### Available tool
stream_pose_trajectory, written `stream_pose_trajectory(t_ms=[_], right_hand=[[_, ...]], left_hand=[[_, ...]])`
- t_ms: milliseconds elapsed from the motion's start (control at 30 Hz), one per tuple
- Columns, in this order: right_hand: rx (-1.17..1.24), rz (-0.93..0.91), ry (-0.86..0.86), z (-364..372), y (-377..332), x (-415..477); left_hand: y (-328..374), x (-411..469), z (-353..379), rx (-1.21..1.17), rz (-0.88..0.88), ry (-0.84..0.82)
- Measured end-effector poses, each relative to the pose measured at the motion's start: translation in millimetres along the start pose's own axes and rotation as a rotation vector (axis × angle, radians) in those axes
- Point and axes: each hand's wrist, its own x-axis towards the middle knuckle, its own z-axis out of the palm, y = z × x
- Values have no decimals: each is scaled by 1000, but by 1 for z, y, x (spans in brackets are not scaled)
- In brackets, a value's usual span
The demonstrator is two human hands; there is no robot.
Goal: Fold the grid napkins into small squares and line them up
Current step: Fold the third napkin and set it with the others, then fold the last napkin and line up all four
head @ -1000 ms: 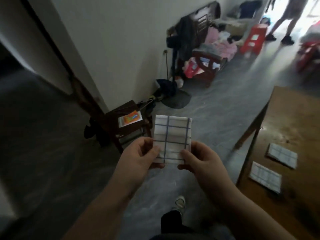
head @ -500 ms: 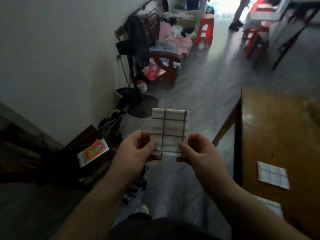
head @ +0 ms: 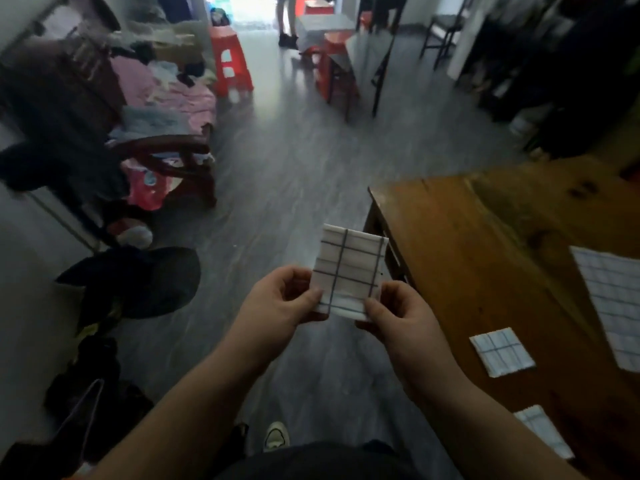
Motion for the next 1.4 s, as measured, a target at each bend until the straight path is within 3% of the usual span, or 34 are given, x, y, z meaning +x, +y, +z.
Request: stream_pose_trajectory(t_ms=[367, 733, 867, 967, 1267, 1400], right_hand=[[140, 101, 555, -82, 22, 79], [214, 370, 940, -194, 104, 157], [105, 486, 958, -204, 126, 177], [83, 557, 923, -204, 142, 194], [-140, 688, 897, -192, 159, 226], [-273, 763, 888, -186, 150, 233]], left_hand=[[2, 160, 120, 268, -115, -477], [-65, 273, 293, 1045, 59, -807], [-95, 297, 317, 1145, -9, -840], [-112, 313, 324, 1233, 39, -915], [-128, 365, 328, 1384, 71, -1327], [-126, 379, 341, 1498, 222, -1513]])
